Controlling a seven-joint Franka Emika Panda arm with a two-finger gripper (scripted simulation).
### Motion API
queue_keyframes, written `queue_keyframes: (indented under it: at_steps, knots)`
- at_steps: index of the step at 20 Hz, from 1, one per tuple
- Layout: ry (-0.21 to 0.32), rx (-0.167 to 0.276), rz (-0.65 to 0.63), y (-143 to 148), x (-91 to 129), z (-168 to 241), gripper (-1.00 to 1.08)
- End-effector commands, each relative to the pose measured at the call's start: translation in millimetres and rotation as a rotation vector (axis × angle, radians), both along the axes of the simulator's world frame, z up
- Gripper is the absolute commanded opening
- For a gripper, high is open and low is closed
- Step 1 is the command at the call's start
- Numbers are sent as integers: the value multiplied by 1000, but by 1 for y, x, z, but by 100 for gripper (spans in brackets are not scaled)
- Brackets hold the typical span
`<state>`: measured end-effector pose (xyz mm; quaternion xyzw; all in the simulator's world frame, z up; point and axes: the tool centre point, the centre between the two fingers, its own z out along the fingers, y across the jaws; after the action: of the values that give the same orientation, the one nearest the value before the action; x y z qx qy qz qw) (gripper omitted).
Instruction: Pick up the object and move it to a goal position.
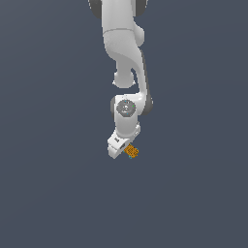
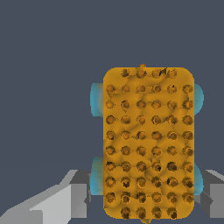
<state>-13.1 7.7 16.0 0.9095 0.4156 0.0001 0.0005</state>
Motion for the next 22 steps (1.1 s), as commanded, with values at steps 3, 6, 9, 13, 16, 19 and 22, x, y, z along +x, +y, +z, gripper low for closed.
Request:
queue_keyframes:
  at_steps: [3, 6, 9, 13, 16, 19, 22]
  knots:
    - [0, 0, 0, 0, 0, 0, -100]
    - [0, 0, 0, 0, -1, 2, -100]
    - [0, 0, 0, 2, -3, 8, -100]
    - [0, -1, 0, 5, -7, 22, -100]
    - [0, -1, 0, 8, -12, 38, -100]
    - [0, -1, 1, 12, -19, 57, -100]
    - [0, -2, 1, 17, -26, 81, -100]
